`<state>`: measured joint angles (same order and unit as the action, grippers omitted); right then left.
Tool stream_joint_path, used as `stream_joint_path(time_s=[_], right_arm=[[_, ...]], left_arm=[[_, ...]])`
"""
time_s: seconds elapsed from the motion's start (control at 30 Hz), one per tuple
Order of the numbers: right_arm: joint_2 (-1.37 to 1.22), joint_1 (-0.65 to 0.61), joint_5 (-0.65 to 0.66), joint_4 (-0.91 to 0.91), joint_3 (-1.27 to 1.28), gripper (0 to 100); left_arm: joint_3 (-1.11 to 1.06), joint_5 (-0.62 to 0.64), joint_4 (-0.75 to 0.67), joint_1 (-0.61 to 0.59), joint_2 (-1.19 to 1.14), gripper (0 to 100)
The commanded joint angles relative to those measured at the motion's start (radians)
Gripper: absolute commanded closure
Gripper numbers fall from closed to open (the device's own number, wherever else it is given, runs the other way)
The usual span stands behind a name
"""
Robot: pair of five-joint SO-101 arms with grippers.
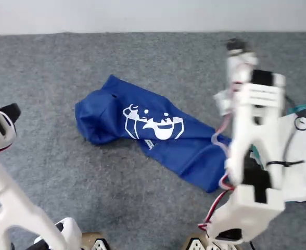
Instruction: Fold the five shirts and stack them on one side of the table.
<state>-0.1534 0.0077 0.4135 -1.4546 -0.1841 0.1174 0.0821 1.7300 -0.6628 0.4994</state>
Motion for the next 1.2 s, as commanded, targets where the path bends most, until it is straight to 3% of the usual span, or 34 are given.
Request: stream_joint_path(time_s=[0.0,0.2,0.33,0.63,0.73,0.93,1.17], right_arm=[[0.113,-0.274,0.017,-0.117,-0.005,76.2],[0.108,-0.595,-0.031,-0.081,0.0,76.2],[-0.005,-0.691,-0.025,-0.074,0.002,76.2],[-0.369,-0.549,-0.023,0.223,-0.005,76.2],[-0.446,-0.542,-0.021,0.246,-0.005,78.1],[-0.49,-0.521,0.109,0.065,-0.005,99.5],[-0.366,-0.351,0.192,-0.182,0.0,98.7]], left_arm=[[-0.053,-0.006,-0.049,0.002,0.012,70],[-0.18,-0.006,-0.097,0.002,0.014,70],[-0.189,-0.006,-0.097,0.002,0.021,70],[-0.191,-0.006,-0.091,0.002,0.021,70],[-0.191,-0.008,-0.091,0.002,0.021,70],[-0.191,-0.008,-0.091,0.002,0.021,70],[-0.191,-0.008,-0.091,0.002,0.021,70]])
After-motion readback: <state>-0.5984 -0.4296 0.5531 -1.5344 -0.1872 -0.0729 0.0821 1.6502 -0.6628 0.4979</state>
